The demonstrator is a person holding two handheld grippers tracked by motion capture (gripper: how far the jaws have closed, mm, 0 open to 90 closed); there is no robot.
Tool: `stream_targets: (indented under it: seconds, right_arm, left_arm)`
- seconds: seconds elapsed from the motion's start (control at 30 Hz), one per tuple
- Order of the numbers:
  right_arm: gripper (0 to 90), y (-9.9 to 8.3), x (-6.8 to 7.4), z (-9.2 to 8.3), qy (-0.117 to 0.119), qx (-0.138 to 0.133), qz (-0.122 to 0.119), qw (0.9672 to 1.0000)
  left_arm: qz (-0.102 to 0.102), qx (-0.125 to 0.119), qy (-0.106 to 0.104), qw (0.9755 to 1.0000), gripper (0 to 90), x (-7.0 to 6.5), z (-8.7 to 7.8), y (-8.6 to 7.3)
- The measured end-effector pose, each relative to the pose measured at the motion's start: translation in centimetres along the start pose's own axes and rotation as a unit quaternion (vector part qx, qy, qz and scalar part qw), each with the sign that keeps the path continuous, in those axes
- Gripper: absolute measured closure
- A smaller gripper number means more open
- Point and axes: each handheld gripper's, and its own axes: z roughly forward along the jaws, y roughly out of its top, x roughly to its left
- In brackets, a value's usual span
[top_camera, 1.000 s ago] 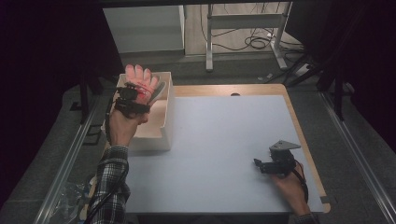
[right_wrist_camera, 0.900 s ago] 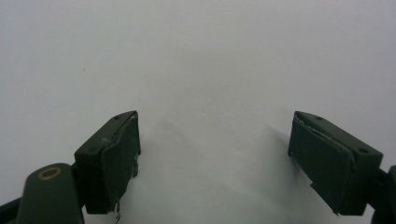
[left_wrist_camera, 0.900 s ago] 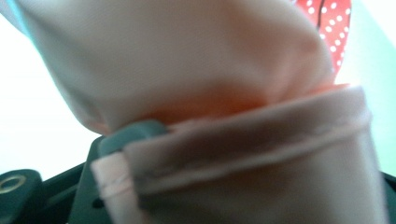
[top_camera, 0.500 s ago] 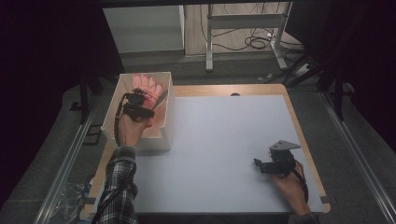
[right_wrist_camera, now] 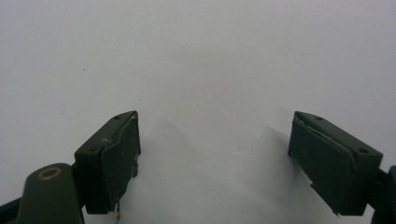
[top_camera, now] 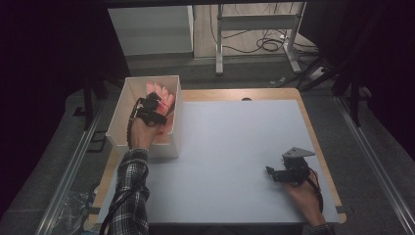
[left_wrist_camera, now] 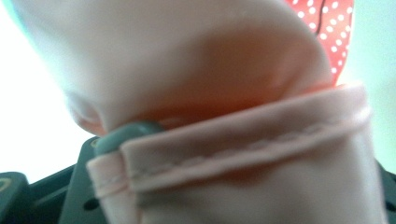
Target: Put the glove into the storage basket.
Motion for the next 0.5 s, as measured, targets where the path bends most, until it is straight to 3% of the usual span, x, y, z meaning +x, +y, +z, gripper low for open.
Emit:
stream_targets:
  seconds: [0.27,0.5]
  right_arm:
    - [17.2,0.0,0.0,0.0,0.0,0.0,0.0,1.0]
    - [17.2,0.0,0.0,0.0,0.0,-0.001,0.0,1.0]
  left_arm:
    - [0.021,0.04,0.01,0.9989,25.5,-0.4,1.1,0.5]
    - [0.015,0.039,0.004,0.9991,14.1,0.1,1.1,0.4]
